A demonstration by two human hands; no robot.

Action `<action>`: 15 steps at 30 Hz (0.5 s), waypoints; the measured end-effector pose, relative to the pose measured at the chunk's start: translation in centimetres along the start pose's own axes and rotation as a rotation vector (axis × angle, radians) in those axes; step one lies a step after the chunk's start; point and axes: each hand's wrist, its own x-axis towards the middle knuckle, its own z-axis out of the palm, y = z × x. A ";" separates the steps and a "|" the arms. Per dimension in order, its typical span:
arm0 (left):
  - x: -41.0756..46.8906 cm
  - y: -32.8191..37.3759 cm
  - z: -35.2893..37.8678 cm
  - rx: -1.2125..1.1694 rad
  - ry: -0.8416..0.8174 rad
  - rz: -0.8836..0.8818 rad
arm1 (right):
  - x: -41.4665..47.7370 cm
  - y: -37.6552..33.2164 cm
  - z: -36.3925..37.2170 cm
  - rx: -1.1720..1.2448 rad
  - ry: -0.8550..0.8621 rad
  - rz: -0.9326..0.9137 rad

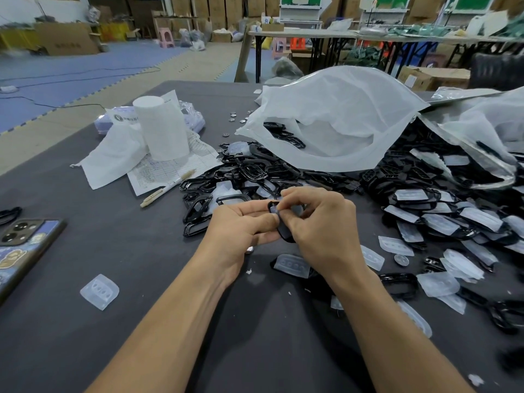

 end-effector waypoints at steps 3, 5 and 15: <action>0.0 0.0 0.0 0.015 0.003 0.001 | 0.0 0.2 0.0 0.014 -0.010 0.017; 0.0 -0.1 0.0 0.051 0.001 0.012 | -0.1 -0.1 -0.1 0.006 -0.022 -0.001; -0.1 -0.1 -0.1 0.015 -0.039 -0.016 | -0.4 -0.3 -0.2 -0.046 0.003 -0.092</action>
